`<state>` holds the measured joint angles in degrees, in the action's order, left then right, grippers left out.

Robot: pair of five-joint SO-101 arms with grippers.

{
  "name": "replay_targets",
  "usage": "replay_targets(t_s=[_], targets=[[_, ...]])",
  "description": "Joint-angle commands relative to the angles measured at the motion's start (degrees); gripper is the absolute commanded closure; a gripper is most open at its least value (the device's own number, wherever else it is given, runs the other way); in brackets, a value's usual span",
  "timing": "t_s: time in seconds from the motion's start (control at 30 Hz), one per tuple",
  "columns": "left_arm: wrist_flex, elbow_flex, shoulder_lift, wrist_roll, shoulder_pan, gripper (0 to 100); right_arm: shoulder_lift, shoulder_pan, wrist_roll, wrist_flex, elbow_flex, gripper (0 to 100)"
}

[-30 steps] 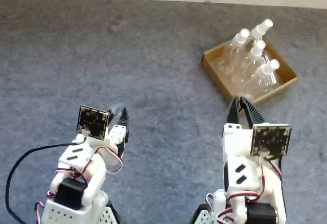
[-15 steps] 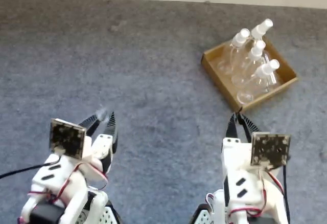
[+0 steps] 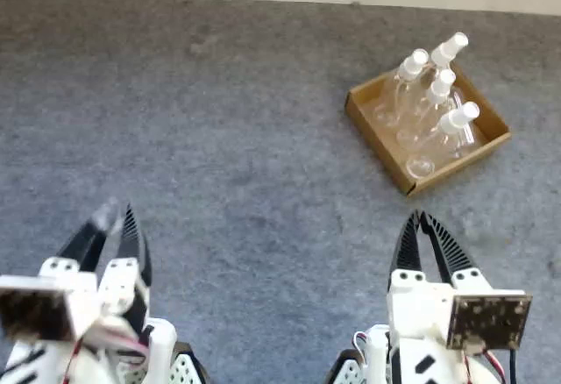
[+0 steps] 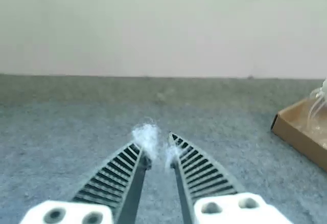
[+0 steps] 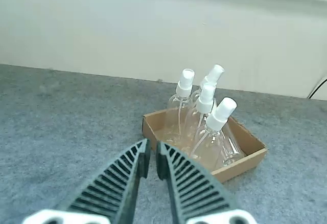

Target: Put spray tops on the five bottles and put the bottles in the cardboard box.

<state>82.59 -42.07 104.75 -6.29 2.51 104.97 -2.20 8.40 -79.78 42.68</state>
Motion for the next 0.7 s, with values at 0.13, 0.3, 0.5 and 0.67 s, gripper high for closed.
replay_targets(t_s=[0.13, 0.3, 0.5, 0.67], targets=[[6.0, 11.5, 0.0, 0.7, 0.7, 99, 0.4, -0.4, 0.6, -5.6, -6.4, 99.0], [9.2, 14.9, 0.0, 0.7, 0.7, 99, 0.5, -0.2, 0.5, -7.4, -10.5, 99.0], [12.2, 20.3, 0.0, 0.7, 0.7, 99, 0.5, -0.2, 0.5, -10.2, -19.6, 99.0], [16.3, 26.8, 0.0, 0.7, 0.7, 99, 0.5, -0.1, 0.5, -15.0, -23.3, 99.0]])
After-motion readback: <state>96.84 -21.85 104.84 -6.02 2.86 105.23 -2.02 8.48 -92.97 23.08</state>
